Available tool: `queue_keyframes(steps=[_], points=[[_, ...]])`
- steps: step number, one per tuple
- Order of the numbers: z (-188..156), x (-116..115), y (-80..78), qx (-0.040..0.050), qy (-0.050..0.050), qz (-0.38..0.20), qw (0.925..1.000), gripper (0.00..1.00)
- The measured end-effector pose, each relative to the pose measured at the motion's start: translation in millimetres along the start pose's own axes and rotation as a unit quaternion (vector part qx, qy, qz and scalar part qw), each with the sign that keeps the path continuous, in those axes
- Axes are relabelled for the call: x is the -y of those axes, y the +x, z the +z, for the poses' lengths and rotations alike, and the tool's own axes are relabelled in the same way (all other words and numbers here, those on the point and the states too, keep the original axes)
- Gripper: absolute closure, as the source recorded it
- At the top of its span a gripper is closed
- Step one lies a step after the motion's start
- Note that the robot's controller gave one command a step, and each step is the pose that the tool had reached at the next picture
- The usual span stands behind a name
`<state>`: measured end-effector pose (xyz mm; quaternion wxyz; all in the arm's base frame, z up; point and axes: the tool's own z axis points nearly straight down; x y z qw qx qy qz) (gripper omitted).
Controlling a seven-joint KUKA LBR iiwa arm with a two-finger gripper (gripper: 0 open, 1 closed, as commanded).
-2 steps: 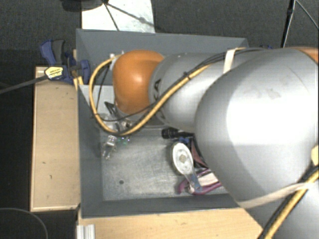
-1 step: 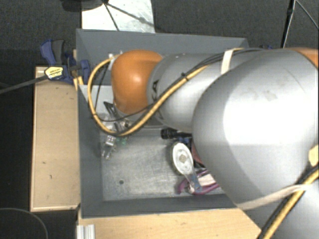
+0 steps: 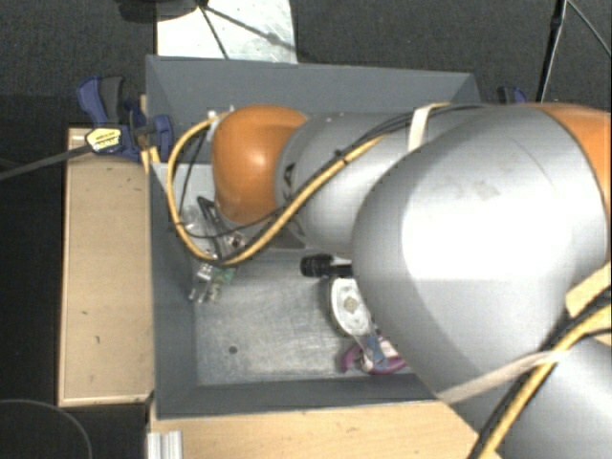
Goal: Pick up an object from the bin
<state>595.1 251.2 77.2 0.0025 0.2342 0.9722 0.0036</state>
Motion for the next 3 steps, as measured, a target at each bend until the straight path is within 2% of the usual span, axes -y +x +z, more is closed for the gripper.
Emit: queue_keyframes(steps=[1, 2, 3], points=[[-0.8, -0.3, -0.6, -0.0011, 0.003, -0.001, 1.0, 0.0], [-0.7, 0.3, -1.2, -0.0005, 0.004, -0.001, 1.0, 1.0], [-26.8, -0.4, -2.3, -0.0002, 0.002, 0.0, 1.0, 1.0]])
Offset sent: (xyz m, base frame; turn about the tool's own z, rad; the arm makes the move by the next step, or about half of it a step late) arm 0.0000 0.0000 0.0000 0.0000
